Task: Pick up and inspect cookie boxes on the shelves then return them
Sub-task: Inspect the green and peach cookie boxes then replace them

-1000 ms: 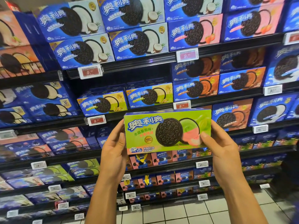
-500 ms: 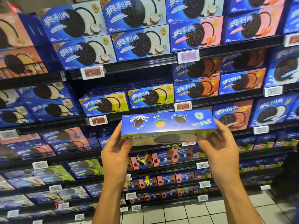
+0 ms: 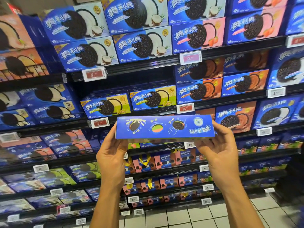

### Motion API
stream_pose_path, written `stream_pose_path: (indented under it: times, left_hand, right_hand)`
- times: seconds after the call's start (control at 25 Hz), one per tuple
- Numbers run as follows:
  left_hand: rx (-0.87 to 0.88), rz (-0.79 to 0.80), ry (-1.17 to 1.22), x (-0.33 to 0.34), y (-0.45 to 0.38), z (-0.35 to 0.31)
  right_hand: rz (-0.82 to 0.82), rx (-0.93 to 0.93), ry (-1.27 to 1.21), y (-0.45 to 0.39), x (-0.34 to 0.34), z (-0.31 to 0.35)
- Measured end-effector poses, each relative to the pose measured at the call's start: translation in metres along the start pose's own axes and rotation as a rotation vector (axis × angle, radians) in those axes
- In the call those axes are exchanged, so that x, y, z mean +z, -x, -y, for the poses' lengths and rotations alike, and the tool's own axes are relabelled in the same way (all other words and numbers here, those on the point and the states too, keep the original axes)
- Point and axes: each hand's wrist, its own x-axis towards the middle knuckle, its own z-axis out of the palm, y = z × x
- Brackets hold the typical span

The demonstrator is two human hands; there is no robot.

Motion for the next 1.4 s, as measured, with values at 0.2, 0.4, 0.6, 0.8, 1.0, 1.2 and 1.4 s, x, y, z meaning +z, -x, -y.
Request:
stream_pose_path:
  times: [0.2,0.4,0.6,0.8,1.0,1.2,1.4]
  left_hand:
    - [-0.129,-0.053,-0.060,-0.003,-0.004,0.001]
    - [-0.303,-0.051,-0.077,-0.002,-0.003,0.003]
    - [-0.364,-0.037,-0.096,-0.003,0.001,0.002]
    - [-0.401,-0.031,-0.096,-0.004,0.001,0.002]
    - [-0.417,0.028,-0.150,0.002,-0.001,0.006]
    - [-0.407,0.049,-0.367,0.025,0.012,0.004]
    - [-0.283,0.165,-0.422,0.043,0.032,-0.022]
  right_hand:
    - [0.036,0.075,0.129,0.002,0.001,-0.001]
    - [-0.027,0.164,0.062,0.002,0.003,0.000]
    - [-0.079,0.328,-0.070,0.000,0.003,-0.005]
    - [-0.019,0.475,-0.319,0.003,-0.002,-0.003]
    - [0.063,0.673,-0.407,0.010,-0.001,-0.001]
    - [0.024,0.569,-0.242,0.009,0.019,0.006]
    - [0.049,0.388,-0.053,0.007,0.036,0.026]
